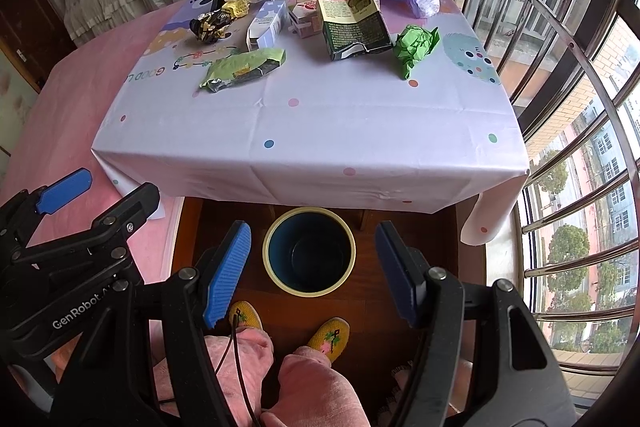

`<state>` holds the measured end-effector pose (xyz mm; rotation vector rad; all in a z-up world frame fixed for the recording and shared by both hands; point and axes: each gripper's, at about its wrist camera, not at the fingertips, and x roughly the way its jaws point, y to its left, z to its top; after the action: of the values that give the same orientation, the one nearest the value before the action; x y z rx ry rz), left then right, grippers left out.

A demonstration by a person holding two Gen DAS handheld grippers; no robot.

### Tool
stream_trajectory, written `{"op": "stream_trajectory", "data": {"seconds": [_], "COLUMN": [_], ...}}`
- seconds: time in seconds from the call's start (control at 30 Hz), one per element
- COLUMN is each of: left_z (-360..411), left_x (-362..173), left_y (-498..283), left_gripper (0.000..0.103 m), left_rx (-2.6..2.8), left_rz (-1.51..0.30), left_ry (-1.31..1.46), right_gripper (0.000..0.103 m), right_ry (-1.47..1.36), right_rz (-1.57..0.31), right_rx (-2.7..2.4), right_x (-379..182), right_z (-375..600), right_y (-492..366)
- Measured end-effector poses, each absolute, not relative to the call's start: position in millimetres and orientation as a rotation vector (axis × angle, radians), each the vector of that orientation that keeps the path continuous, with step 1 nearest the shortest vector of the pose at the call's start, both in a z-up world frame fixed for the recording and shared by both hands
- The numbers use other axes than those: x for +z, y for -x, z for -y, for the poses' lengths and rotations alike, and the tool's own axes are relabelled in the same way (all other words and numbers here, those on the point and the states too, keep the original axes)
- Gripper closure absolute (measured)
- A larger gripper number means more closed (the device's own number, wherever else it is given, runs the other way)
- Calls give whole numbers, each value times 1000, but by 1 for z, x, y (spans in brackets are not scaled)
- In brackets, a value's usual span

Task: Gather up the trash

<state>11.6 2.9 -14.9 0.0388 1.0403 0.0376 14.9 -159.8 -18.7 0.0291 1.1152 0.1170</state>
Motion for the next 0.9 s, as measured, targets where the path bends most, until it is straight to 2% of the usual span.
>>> {"op": "stream_trajectory", "data": {"seconds": [0.6, 0.9], "left_z": [-2, -22], "left_x": [-5, 10], "left_y": [-30, -51], "left_gripper": [20, 20], "left_rx": [83, 83], "left_rz": [-1050, -987], "left_ry": [-64, -20], "right_gripper": [41, 41], "right_ry": [-45, -65], "right_rz": [-1108, -1092], "right_rx": [146, 138], "right_x": [-15, -11], "right_z": [162, 156], "right_y": [-35, -62]}}
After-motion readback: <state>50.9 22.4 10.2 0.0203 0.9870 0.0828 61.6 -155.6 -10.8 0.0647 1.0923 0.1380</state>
